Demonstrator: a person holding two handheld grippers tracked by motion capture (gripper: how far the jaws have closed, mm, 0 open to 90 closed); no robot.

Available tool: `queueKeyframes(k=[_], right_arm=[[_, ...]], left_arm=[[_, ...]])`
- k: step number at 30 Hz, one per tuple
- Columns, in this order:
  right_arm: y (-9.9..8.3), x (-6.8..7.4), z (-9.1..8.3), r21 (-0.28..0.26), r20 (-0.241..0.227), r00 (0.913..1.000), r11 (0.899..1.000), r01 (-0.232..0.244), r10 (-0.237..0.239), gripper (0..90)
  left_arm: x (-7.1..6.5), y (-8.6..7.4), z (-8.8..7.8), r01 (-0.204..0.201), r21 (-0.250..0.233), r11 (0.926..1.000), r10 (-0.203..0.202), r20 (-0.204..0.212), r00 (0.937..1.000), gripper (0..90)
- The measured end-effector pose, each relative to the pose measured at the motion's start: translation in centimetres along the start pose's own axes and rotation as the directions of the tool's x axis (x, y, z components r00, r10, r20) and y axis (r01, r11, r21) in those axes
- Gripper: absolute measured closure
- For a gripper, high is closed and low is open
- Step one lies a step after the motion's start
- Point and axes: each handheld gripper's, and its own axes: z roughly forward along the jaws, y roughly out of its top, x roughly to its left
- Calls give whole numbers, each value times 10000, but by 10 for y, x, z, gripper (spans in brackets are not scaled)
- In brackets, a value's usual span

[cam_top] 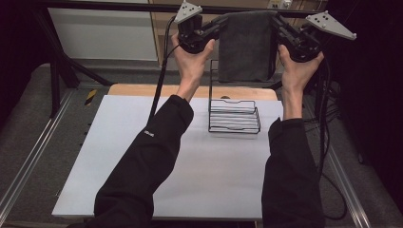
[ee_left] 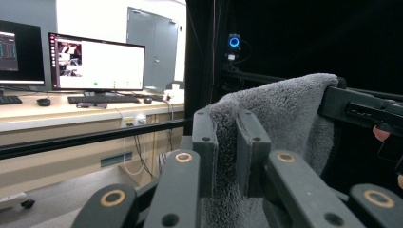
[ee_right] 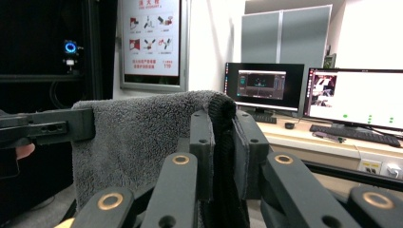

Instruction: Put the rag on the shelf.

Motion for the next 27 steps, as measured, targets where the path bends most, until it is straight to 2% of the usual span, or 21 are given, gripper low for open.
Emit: queueKeyframes(k=[9,23,27], right_arm=[[-17,-1,-1,578,34,10000,9983,78,-80,804],[-36,-6,-12,863,-31,9998,9960,-215,218,804],[-44,-6,-16,943,-77,9996,9952,-278,287,804]], left_arm=[[3,-13,0,-149,397,9991,145,100,9998,796],[-3,-30,-4,-383,900,9952,339,499,9982,796],[-3,-38,-5,-399,1085,9933,347,499,9982,796]])
